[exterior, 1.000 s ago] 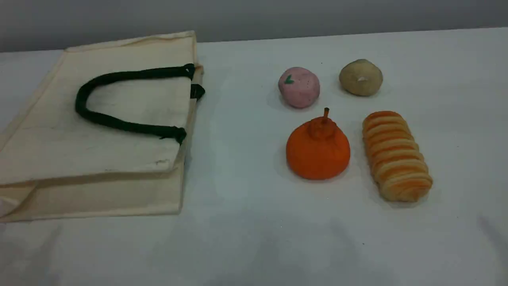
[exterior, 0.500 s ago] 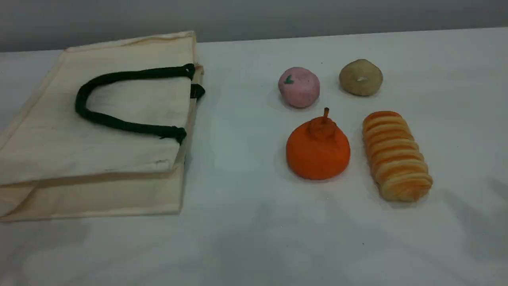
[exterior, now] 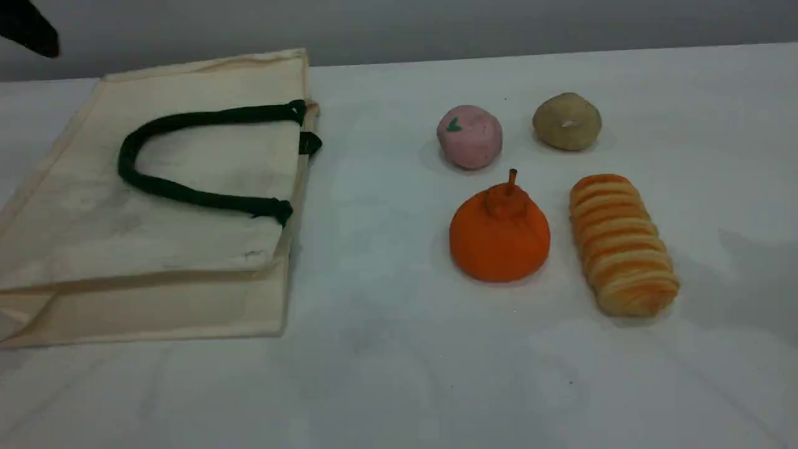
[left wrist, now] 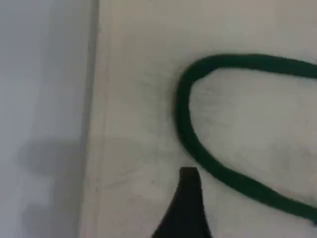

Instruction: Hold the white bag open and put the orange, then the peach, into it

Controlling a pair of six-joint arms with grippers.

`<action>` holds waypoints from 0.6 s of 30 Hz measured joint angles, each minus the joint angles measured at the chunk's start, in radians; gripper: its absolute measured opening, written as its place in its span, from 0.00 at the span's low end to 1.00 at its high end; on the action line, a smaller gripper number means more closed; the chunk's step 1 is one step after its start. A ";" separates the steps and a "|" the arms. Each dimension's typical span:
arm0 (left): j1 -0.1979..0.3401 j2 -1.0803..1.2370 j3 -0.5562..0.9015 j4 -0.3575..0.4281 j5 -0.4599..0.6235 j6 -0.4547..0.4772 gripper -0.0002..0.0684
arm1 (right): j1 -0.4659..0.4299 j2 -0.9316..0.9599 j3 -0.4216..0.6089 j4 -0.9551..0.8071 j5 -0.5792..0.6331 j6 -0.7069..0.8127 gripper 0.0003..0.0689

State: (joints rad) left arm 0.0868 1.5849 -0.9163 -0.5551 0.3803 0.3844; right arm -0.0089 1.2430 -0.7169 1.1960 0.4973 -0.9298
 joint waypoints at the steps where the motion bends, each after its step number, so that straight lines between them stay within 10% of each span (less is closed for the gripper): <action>1: 0.000 0.036 -0.019 0.000 0.009 0.000 0.85 | 0.000 0.017 0.000 0.020 0.000 -0.020 0.79; 18: -0.051 0.414 -0.239 0.006 -0.016 0.000 0.85 | 0.000 0.147 0.000 0.300 0.007 -0.285 0.79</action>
State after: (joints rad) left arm 0.0355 1.9988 -1.1553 -0.5490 0.3647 0.3844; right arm -0.0089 1.3903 -0.7169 1.4964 0.5045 -1.2151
